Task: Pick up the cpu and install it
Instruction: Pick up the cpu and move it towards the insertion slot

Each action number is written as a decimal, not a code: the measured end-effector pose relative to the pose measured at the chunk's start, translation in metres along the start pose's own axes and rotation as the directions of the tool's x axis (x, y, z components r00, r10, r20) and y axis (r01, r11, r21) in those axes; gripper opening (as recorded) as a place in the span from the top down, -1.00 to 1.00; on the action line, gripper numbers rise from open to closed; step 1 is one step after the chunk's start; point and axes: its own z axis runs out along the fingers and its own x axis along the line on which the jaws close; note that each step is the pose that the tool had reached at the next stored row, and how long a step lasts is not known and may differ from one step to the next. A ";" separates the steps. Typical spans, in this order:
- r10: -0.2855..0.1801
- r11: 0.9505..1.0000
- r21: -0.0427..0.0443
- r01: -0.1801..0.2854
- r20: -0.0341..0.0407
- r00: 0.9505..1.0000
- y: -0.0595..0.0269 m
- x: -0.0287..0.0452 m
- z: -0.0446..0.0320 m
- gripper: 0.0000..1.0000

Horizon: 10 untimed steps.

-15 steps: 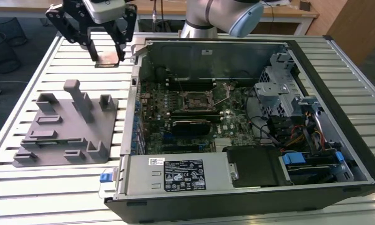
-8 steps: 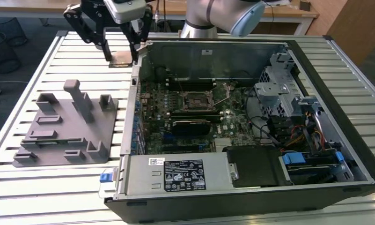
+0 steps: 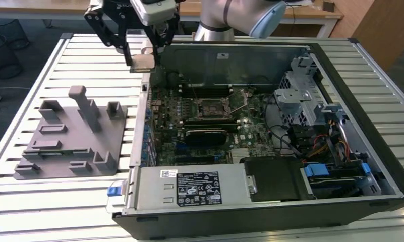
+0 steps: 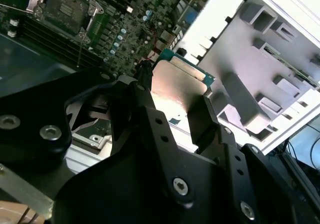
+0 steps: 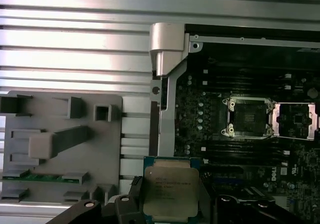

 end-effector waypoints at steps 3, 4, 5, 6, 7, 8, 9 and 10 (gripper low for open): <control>0.000 1.000 0.000 0.000 0.000 1.000 -0.0002 -0.0088 0.0001 -0.06; 0.000 1.000 0.000 0.000 0.000 1.000 -0.0003 -0.0116 0.0000 -0.06; 0.000 1.000 0.000 0.000 0.000 1.000 -0.0004 -0.0147 0.0001 -0.06; 0.000 1.000 0.000 0.000 0.000 1.000 -0.0005 -0.0179 0.0001 -0.06; 0.000 1.000 0.000 0.000 0.000 1.000 -0.0006 -0.0209 0.0001 -0.06; 0.000 1.000 0.000 0.000 0.000 1.000 -0.0006 -0.0237 0.0001 -0.06; 0.000 1.000 0.000 0.000 0.000 1.000 -0.0007 -0.0268 0.0002 -0.06; 0.000 1.000 0.000 0.000 0.000 1.000 -0.0008 -0.0300 0.0003 -0.06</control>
